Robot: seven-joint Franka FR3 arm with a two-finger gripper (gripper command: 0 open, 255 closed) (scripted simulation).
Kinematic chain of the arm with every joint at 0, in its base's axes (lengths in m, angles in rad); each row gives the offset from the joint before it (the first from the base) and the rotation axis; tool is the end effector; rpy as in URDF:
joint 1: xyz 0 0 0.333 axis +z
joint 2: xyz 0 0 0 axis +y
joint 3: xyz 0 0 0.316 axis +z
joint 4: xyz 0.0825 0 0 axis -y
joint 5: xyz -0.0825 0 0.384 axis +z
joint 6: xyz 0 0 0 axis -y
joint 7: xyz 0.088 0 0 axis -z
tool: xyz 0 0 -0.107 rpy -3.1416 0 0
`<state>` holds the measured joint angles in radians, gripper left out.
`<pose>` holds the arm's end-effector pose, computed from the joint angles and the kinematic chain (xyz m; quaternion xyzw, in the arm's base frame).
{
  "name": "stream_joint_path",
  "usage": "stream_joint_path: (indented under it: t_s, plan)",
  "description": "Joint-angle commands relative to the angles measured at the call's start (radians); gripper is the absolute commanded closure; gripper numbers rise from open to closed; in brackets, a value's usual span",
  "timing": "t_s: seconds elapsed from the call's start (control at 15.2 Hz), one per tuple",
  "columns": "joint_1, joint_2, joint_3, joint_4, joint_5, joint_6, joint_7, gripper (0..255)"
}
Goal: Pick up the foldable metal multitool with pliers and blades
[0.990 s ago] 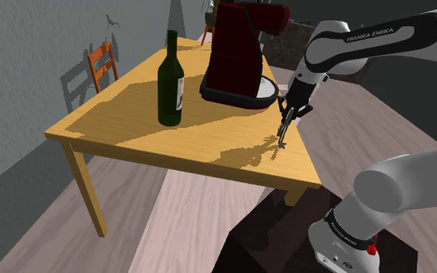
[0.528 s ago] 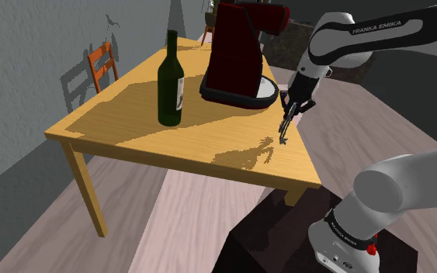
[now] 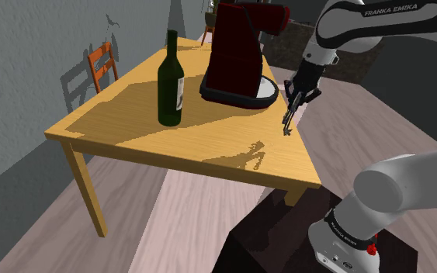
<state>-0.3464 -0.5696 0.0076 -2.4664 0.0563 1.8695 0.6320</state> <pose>0.3546 -0.1202 0.4895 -0.8798 0.4746 0.0171 0.0225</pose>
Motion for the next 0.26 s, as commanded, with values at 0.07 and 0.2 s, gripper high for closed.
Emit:
stream_joint_path:
  t_s: [0.07,0.2]
  plan:
    - [0.000,-0.005,-0.001,0.038,-0.001,-0.044,0.002,255]
    - [0.000,-0.006,-0.001,0.040,-0.001,-0.046,0.002,255]
